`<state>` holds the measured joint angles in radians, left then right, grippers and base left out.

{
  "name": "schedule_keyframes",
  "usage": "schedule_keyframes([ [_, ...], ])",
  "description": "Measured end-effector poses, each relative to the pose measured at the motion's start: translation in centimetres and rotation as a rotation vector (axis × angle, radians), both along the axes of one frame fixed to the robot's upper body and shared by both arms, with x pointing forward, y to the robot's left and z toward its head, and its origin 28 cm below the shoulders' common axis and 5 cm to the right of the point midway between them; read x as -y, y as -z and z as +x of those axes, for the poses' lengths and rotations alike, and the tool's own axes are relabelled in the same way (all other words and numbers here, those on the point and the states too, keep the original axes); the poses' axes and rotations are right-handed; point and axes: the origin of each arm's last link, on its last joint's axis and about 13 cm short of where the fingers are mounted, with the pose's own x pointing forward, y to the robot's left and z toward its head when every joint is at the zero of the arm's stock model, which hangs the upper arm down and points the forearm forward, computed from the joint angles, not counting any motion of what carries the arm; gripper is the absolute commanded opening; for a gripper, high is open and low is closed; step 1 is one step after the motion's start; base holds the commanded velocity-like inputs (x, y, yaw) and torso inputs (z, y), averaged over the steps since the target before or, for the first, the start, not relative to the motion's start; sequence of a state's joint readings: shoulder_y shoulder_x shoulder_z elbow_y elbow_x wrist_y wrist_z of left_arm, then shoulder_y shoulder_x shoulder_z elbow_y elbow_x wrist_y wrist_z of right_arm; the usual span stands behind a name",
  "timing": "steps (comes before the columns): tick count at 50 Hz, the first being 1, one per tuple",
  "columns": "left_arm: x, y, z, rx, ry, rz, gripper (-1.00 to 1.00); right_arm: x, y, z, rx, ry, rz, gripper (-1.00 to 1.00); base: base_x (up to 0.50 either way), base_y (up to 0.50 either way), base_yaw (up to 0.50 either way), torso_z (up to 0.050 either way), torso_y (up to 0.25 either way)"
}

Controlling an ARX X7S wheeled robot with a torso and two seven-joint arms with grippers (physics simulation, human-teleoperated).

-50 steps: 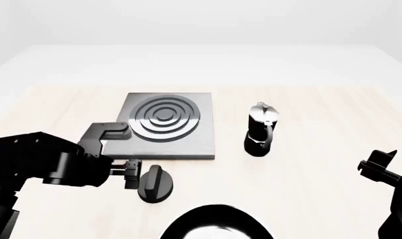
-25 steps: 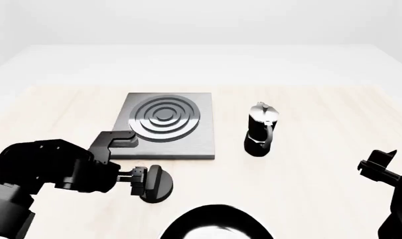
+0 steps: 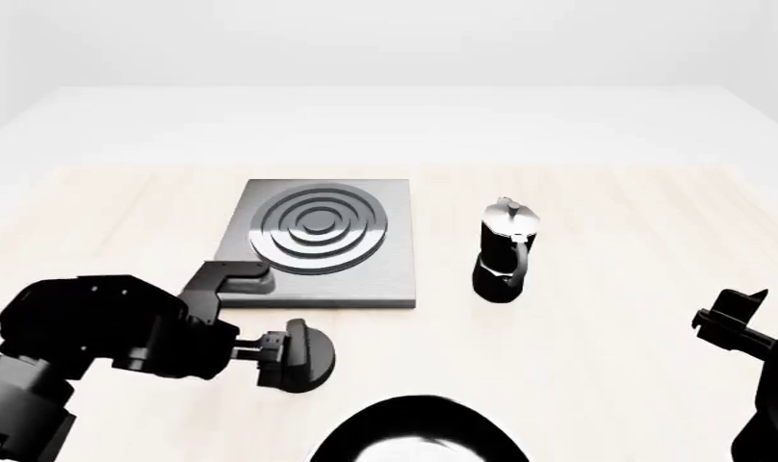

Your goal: Turn on the stove and put the frying pan on it.

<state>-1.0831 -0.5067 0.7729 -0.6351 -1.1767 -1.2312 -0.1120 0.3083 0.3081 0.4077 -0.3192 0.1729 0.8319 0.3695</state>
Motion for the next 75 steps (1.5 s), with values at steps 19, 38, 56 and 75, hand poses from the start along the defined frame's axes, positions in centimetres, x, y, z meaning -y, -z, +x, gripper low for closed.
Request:
schedule_keyframes([
  [19,0.7,0.2,0.1,-0.008,0.039,-0.027,1.0,0.0,0.1,0.0,-0.001,0.001,0.001,1.0,0.0,0.0,0.0,0.0,0.0],
  [38,1.8,0.3,0.9,-0.025,0.03,-0.037,1.0,0.1,0.1,-0.1,0.0,0.005,0.001,1.0,0.0,0.0,0.0,-0.001,0.0],
  [56,3.4,-0.3,2.7,0.07,-0.057,-0.058,1.0,0.1,0.0,-0.2,0.001,0.005,0.001,1.0,0.0,0.0,0.0,-0.001,0.0],
  [75,3.7,-1.9,3.9,0.196,-0.117,-0.062,1.0,0.1,0.2,-0.2,-0.001,0.005,0.002,1.0,0.0,0.0,0.0,0.0,0.0],
])
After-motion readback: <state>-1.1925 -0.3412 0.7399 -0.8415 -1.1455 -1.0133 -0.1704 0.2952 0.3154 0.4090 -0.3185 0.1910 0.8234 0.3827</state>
